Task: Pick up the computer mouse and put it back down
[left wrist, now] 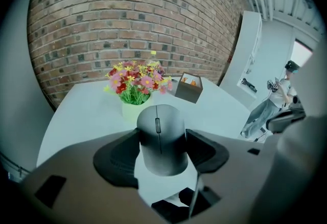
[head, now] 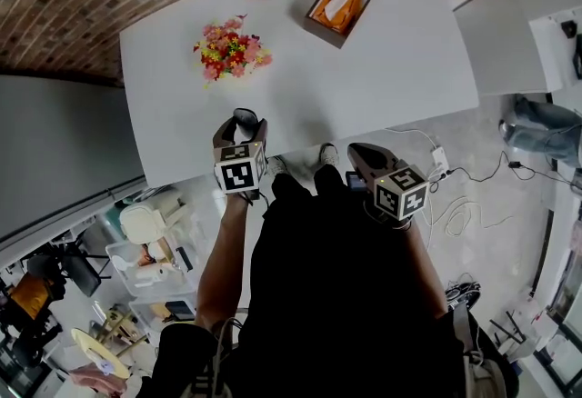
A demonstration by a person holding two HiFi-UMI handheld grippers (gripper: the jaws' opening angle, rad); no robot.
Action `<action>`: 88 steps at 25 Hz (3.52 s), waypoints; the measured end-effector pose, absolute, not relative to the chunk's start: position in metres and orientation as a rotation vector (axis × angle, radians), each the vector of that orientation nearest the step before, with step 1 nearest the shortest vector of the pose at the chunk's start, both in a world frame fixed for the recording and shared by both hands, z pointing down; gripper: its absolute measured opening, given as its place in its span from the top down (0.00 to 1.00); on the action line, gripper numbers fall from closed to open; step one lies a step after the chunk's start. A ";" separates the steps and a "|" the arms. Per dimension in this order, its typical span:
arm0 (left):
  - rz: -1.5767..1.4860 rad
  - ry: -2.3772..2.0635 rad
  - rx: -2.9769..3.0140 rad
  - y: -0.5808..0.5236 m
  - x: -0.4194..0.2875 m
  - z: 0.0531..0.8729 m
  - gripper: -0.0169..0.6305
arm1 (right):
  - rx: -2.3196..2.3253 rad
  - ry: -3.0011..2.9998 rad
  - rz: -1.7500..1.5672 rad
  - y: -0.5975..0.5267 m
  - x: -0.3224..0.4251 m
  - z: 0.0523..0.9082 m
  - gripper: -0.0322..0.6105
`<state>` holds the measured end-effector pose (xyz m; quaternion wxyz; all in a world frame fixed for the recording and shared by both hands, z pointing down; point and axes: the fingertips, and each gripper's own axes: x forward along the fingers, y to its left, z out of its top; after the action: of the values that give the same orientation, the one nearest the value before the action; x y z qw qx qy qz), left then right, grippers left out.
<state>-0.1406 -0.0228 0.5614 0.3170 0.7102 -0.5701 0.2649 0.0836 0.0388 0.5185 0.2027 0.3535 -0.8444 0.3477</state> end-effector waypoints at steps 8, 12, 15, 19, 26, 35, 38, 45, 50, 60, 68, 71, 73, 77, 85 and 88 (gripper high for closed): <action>0.522 -1.480 1.814 -0.019 -0.152 0.548 0.52 | 0.955 -2.372 0.956 0.032 0.067 0.520 0.92; 0.409 -1.468 1.790 -0.019 -0.156 0.538 0.52 | 0.947 -2.378 0.951 0.028 0.062 0.518 0.92; 0.333 -1.458 1.767 -0.020 -0.161 0.534 0.52 | 0.944 -2.382 0.949 0.025 0.058 0.517 0.92; 0.274 -1.455 1.750 -0.022 -0.167 0.532 0.52 | 0.941 -2.383 0.940 0.022 0.053 0.516 0.92; 0.186 -1.417 1.735 -0.024 -0.169 0.530 0.52 | 0.946 -2.385 0.934 0.020 0.049 0.514 0.92; 0.001 -1.292 1.714 -0.022 -0.156 0.513 0.52 | 0.956 -2.429 0.961 0.018 0.043 0.499 0.92; -0.046 -1.257 1.709 -0.018 -0.151 0.507 0.52 | 0.962 -2.439 0.966 0.016 0.045 0.496 0.92; -0.098 -1.224 1.701 -0.010 -0.145 0.504 0.52 | 1.000 -2.439 0.984 0.008 0.056 0.492 0.92; -0.105 -1.219 1.693 -0.008 -0.146 0.508 0.52 | 0.988 -2.439 0.984 0.009 0.053 0.493 0.92; -0.112 -1.203 1.698 -0.008 -0.141 0.507 0.52 | 0.986 -2.436 0.980 0.013 0.054 0.494 0.92; -0.077 -1.210 1.708 -0.007 -0.140 0.509 0.52 | 0.984 -2.439 0.981 0.017 0.054 0.495 0.92; -0.051 -1.225 1.709 -0.007 -0.141 0.513 0.52 | 0.986 -2.438 0.984 0.017 0.054 0.496 0.92; -0.045 -1.229 1.705 -0.007 -0.142 0.515 0.52 | 0.988 -2.436 0.984 0.018 0.055 0.497 0.92; -0.023 -1.223 1.694 -0.006 -0.142 0.522 0.52 | 0.991 -2.431 0.982 0.020 0.056 0.497 0.92; 0.109 -1.236 1.669 -0.001 -0.144 0.544 0.52 | 1.014 -2.415 0.986 0.027 0.061 0.497 0.92; 0.156 -1.235 1.673 -0.001 -0.144 0.554 0.52 | 1.026 -2.407 0.989 0.029 0.063 0.499 0.92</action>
<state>-0.1438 -0.0010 0.5541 0.5037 0.6931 -0.5116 0.0648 0.0633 0.0285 0.4990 0.1714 0.3612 -0.8478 0.3484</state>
